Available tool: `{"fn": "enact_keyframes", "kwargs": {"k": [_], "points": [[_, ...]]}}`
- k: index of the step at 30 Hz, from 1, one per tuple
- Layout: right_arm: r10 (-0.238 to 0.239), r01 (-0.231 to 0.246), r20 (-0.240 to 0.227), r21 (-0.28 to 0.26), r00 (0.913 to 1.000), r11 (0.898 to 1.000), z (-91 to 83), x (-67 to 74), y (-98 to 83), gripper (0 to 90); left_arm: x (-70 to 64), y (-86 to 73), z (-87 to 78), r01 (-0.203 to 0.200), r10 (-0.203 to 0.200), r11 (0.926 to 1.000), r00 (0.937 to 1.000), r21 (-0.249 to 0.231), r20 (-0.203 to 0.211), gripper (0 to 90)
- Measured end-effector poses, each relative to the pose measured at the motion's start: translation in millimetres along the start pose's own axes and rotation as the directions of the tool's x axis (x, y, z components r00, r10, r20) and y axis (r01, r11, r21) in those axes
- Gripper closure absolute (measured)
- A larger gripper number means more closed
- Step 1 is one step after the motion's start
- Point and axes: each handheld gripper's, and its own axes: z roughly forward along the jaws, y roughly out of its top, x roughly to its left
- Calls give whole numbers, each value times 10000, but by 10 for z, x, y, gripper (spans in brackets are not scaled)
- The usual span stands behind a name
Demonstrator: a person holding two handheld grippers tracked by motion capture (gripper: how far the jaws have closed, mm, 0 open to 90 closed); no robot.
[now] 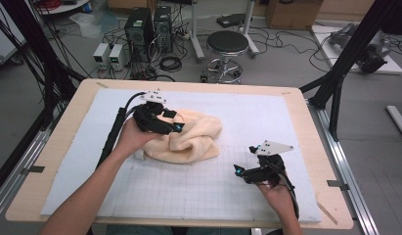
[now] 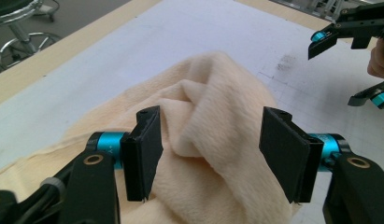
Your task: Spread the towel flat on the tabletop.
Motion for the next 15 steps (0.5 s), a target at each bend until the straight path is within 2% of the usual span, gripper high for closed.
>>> {"fn": "enact_keyframes", "kwargs": {"k": [6, 11, 15], "points": [[-62, 62, -31, 47, 10000, 10000, 8, 5, 0, 106, 96, -192, -247, 106, -114, 9998, 9987, -161, -503, 387], [-31, 32, -44, 114, 10000, 9999, 16, 19, 0, 106, 155, -398, -353, 169, -171, 9999, 9974, -27, -707, 384], [-74, 75, -71, 121, 9999, 9999, 29, 18, -2, 106, 145, -580, -429, -38, 50, 9999, 9967, 161, -810, 384]]}}
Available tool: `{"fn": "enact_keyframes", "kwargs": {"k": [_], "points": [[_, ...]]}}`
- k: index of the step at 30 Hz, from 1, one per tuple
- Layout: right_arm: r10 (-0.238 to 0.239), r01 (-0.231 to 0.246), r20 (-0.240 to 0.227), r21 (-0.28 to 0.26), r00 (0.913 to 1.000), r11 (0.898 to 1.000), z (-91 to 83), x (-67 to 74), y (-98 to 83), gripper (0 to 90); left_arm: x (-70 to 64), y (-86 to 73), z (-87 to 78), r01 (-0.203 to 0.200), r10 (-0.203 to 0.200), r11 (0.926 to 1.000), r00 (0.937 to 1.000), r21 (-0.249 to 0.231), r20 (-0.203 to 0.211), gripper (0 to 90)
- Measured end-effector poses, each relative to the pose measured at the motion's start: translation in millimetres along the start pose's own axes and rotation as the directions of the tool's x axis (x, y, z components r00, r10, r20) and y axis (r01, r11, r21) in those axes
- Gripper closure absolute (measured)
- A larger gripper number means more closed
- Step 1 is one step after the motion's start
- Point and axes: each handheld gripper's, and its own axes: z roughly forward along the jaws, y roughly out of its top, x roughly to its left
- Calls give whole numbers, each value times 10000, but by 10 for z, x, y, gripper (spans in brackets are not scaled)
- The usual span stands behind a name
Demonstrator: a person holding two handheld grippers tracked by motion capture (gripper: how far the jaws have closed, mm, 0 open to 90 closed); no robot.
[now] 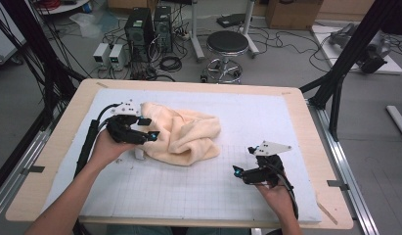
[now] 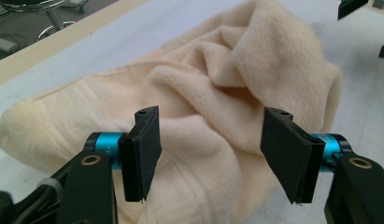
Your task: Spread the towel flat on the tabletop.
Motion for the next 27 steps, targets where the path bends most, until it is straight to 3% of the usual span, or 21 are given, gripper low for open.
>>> {"fn": "enact_keyframes", "kwargs": {"k": [5, 11, 19, 23, 26, 27], "points": [[-49, 49, 7, 49, 10000, 10000, 9, 11, 1, 106, -21, -133, -19, -17, 12, 9997, 9999, 244, 169, 406], [-30, 30, 17, 66, 10000, 10000, 7, 15, 3, 106, 16, -308, 25, 276, -286, 9985, 9994, 480, 197, 410], [6, -6, -14, 35, 10000, 10000, 3, 12, 2, 106, 79, -477, 112, 453, -516, 9915, 9975, 1217, 486, 433], [-43, 43, -10, 40, 10000, 10000, 7, 12, 2, 106, 90, -536, 139, 441, -567, 9871, 9953, 1536, 787, 532], [-62, 62, -17, 44, 10000, 10000, 15, 19, 4, 106, 87, -594, 193, 371, -559, 9761, 9950, 2140, 824, 693], [-62, 62, -17, 44, 10000, 10000, 15, 19, 4, 106, 84, -606, 201, 322, -539, 9742, 9943, 2232, 921, 693]]}}
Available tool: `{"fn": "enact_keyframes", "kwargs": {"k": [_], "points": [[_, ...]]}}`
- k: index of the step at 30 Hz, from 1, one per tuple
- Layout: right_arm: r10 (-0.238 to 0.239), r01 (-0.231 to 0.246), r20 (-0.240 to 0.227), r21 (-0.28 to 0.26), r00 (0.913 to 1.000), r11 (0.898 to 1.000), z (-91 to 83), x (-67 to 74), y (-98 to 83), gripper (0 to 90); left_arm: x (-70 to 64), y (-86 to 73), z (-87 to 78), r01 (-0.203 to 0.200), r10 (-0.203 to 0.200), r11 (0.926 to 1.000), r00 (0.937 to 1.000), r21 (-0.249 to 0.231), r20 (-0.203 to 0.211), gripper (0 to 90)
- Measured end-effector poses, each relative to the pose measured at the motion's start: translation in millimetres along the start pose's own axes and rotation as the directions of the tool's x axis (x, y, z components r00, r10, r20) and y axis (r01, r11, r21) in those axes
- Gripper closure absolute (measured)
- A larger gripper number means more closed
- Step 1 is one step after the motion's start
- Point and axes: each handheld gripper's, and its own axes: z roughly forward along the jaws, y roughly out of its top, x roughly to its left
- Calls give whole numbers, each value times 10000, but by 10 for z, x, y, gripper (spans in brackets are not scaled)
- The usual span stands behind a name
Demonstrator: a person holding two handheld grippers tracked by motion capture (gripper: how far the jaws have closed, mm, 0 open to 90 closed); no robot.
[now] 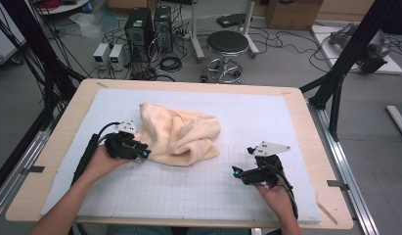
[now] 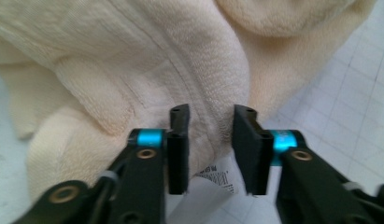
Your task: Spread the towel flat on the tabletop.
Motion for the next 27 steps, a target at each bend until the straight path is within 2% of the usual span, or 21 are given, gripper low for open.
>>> {"fn": "enact_keyframes", "kwargs": {"k": [1, 2, 4, 7, 13, 16, 20, 26, 27], "points": [[-18, 18, -17, -6, 10000, 10000, 1, 1, 0, 107, -15, -7, 19, -82, 81, 9998, 10000, 164, 29, 759], [-18, 18, -17, -6, 10000, 10000, 1, 1, 0, 107, -30, -8, 26, -150, 149, 9997, 9999, 212, 41, 759], [-11, 11, -7, -3, 10000, 10000, 2, 0, 0, 106, -73, 0, 29, -282, 280, 9995, 9995, 162, 131, 815], [-22, 22, -46, 25, 10000, 10000, 6, -1, 0, 106, -131, 16, 2, -355, 349, 9993, 9984, 129, 435, 830], [-10, 10, -46, 27, 10000, 10000, 9, -3, 1, 106, -290, 12, -23, -246, 282, 9990, 9945, -369, 1012, 836], [2, -2, -36, 54, 10000, 10000, 12, -2, 2, 106, -359, 42, -12, -430, 469, 9984, 9922, -366, 1154, 836], [-62, 62, -61, 61, 10000, 10000, 19, 6, 8, 106, -495, 120, 28, -520, 615, 9967, 9851, -626, 1608, 837], [-33, 33, -80, -8, 10000, 10000, 12, 1, 8, 106, -693, 233, 138, -916, 1024, 9940, 9708, -593, 2171, 837], [-25, 25, -97, -7, 10000, 10000, 10, 5, 9, 106, -760, 266, 181, -1020, 1130, 9931, 9643, -577, 2396, 838]]}}
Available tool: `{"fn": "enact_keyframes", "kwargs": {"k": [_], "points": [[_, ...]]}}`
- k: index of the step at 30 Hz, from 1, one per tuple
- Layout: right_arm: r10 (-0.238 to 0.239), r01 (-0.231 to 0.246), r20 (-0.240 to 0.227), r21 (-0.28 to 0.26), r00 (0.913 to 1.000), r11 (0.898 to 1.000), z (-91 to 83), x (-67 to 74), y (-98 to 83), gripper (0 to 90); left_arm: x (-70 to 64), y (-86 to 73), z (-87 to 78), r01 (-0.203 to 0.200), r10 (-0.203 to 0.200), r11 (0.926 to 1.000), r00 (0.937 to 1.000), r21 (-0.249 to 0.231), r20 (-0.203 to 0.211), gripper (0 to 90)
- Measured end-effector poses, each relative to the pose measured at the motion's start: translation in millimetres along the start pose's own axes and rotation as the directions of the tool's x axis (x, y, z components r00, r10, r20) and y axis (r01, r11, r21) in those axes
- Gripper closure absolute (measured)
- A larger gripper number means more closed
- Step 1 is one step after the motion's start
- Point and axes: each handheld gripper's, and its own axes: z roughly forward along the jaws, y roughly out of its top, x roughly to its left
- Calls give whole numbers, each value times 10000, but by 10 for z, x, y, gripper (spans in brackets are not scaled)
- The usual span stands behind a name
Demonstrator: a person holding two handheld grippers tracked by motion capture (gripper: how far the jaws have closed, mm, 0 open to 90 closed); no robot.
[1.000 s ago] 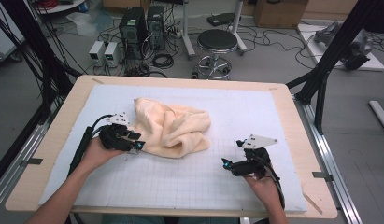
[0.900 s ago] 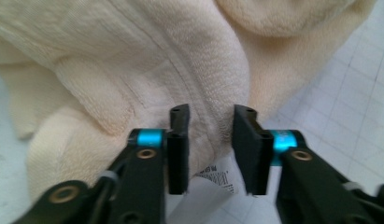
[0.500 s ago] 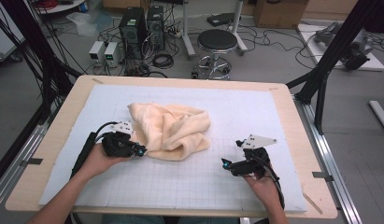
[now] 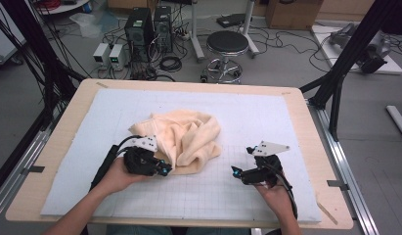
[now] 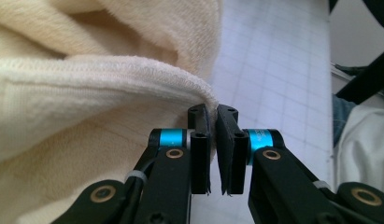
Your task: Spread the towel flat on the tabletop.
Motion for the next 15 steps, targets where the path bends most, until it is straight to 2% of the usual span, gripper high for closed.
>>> {"fn": "enact_keyframes", "kwargs": {"k": [1, 4, 8, 12, 15], "points": [[0, 0, 0, 0, 10000, 10000, 0, 0, 0, 106, 0, 0, 0, 0, 0, 10000, 10000, 0, 0, 838], [-88, 88, -17, 2, 10000, 10000, 3, -2, 0, 106, -89, 58, 85, -203, 201, 9998, 9990, 59, 392, 839], [-24, 23, -42, -15, 10000, 10000, -3, -6, -1, 106, -196, 122, 152, -446, 440, 9990, 9966, 73, 694, 843], [-80, 80, -36, -34, 10000, 10000, -4, -9, -1, 106, -299, 194, 202, -627, 625, 9980, 9918, -19, 1110, 844], [-65, 65, -43, -17, 10000, 10000, -2, -7, -1, 106, -335, 219, 219, -717, 722, 9974, 9899, -85, 1218, 844]]}}
